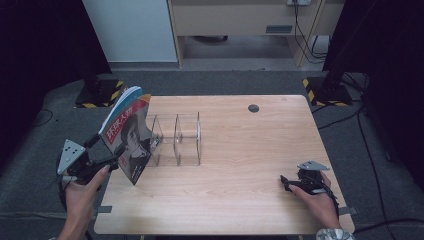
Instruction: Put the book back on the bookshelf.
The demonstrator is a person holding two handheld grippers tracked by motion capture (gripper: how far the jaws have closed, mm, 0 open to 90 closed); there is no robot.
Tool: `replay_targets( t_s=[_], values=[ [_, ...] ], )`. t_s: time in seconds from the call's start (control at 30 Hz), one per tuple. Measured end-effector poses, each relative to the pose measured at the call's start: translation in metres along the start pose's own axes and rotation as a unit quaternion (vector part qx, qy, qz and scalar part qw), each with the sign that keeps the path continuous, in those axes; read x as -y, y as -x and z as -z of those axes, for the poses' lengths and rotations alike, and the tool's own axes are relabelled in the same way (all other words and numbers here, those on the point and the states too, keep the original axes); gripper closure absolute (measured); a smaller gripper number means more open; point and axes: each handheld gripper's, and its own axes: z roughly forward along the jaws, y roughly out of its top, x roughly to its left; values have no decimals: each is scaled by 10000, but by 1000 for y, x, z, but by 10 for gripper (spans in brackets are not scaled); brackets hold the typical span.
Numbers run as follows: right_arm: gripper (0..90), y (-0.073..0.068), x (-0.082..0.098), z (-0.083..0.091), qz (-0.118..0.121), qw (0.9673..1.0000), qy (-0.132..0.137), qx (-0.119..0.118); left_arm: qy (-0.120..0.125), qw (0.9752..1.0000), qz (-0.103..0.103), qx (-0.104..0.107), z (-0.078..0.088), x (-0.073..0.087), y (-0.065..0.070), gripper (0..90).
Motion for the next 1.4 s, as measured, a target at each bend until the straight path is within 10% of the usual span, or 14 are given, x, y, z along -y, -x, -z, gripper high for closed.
replay_targets(
  t_s=[0.9,1.4],
  values=[
    [129,0,0,0,-19,10000,6,12,-99,9991,-138,377,27,18,31,79],
    [130,0,0,0,-4,10000,1,5,-390,9956,-267,811,2,22,54,80]
  ],
)
